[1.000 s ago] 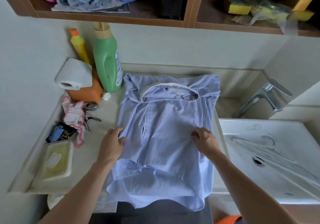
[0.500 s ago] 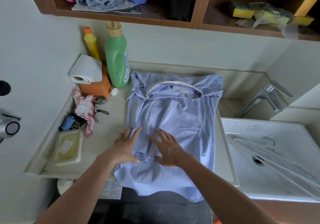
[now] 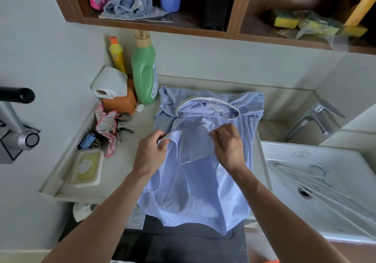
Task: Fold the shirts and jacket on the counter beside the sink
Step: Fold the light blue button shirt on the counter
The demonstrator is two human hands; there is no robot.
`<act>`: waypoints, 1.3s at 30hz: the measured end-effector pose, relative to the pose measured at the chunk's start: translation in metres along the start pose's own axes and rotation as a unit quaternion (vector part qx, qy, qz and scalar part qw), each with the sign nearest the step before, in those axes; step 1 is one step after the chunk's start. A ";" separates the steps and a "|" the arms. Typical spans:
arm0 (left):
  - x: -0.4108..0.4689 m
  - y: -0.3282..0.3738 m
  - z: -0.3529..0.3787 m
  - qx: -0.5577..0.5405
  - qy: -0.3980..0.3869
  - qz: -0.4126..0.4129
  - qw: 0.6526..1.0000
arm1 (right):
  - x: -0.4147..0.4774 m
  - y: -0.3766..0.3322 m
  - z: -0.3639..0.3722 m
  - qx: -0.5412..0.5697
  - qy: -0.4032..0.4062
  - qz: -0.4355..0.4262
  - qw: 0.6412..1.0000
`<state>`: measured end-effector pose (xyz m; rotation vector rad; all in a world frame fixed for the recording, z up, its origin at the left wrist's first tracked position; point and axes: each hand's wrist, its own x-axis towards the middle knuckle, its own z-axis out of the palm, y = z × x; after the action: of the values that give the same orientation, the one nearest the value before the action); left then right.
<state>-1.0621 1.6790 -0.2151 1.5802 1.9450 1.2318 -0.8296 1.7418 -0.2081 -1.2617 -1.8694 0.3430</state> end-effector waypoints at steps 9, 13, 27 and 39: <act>0.014 0.005 0.014 -0.009 -0.021 -0.040 0.999 | -0.064 0.017 0.047 -0.252 -0.423 -0.145 0.858; 0.023 0.012 0.008 -0.007 0.015 -0.027 0.999 | -0.070 0.009 0.054 -0.207 -0.316 -0.182 0.908; -0.034 -0.001 0.054 0.131 -0.264 0.058 0.954 | 0.024 -0.019 -0.003 0.150 0.010 0.149 0.977; -0.009 -0.052 0.016 0.060 -0.226 -0.042 0.971 | -0.027 0.034 0.024 0.016 -0.272 -0.034 0.961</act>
<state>-1.0795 1.6776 -0.2677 1.6424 1.7879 0.6543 -0.8224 1.7390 -0.2575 -1.1513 -2.3481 0.7387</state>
